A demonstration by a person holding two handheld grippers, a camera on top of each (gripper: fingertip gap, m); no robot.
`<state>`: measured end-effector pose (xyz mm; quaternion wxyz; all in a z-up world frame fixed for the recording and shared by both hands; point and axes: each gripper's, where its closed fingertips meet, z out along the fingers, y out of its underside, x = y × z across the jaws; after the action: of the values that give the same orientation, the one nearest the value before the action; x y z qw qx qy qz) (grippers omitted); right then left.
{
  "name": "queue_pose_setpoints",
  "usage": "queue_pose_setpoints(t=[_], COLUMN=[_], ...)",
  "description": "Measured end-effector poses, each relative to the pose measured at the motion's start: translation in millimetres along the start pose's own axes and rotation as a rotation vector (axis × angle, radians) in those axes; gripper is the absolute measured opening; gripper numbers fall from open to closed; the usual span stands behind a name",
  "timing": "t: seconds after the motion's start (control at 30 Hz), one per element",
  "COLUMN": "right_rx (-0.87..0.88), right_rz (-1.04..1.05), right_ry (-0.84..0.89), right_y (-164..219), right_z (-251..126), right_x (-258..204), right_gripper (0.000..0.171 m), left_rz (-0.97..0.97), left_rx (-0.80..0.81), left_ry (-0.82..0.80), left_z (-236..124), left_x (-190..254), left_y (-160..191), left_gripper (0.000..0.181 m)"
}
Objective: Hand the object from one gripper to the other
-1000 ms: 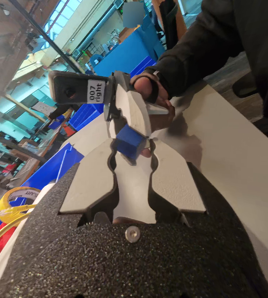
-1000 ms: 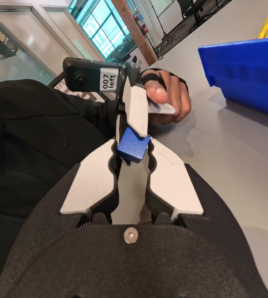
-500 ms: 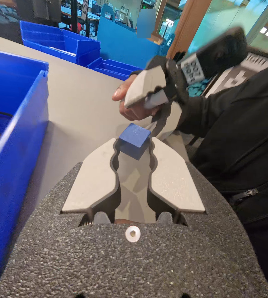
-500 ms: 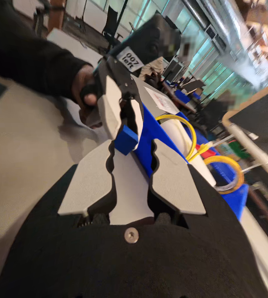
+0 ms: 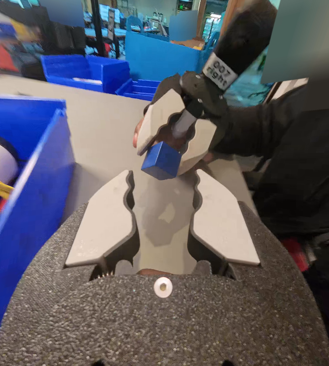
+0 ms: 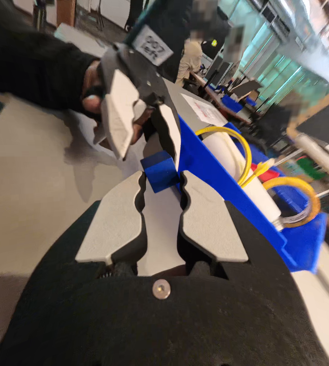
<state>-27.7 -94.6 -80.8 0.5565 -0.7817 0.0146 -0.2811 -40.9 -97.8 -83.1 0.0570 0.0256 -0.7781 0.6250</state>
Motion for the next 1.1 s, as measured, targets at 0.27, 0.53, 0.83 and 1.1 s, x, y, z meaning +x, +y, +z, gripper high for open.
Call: queue_pose_setpoints(t=[0.27, 0.53, 0.83, 1.1], right_rx=[0.028, -0.012, 0.027, 0.044], right_rz=[0.512, 0.49, 0.305, -0.26], right_ry=[-0.277, -0.303, -0.165, 0.16], right_y=[-2.5, 3.0, -0.6, -5.6], right_z=[-2.2, 0.6, 0.4, 5.9], right_x=[-11.4, -19.7, -7.3, -0.7], right_gripper=[0.032, 0.032, 0.034, 0.046], left_rz=[0.42, 0.18, -0.239, -0.515], left_rx=[-0.009, -0.044, 0.018, 0.144], left_ry=[-0.121, -0.002, 0.088, 0.216], left_z=[-2.1, 2.1, -0.8, 2.9], left_x=[4.7, 9.3, -1.9, 3.8], left_y=[-4.1, 7.4, 3.4, -9.4], left_gripper=[0.047, 0.031, 0.028, 0.027])
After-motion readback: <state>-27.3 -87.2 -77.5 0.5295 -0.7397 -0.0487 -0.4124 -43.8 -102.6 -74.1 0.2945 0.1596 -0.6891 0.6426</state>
